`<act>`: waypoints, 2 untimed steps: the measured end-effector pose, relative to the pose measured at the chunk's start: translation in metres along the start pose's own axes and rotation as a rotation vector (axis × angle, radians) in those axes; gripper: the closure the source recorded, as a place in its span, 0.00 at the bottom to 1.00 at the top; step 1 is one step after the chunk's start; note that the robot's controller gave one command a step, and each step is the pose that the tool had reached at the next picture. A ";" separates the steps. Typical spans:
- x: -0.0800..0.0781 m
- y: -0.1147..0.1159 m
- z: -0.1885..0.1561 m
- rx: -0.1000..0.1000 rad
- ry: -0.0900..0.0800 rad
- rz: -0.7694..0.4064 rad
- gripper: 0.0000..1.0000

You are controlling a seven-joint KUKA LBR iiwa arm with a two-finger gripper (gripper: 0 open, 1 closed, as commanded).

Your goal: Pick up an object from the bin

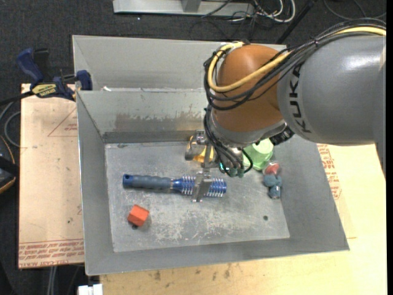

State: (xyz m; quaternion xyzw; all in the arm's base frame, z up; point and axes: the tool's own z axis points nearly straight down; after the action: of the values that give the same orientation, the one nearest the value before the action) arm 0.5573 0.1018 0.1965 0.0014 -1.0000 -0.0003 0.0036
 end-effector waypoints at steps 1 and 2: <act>-0.050 -0.052 0.124 -0.006 -0.015 -0.074 0.00; -0.054 -0.051 0.118 -0.004 -0.026 -0.077 1.00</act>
Offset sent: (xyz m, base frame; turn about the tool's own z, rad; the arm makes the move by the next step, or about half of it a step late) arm 0.0466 -0.0532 -0.1265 -0.0789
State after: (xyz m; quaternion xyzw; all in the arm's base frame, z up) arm 0.6101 0.0506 0.0785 0.0398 -0.9992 -0.0023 -0.0093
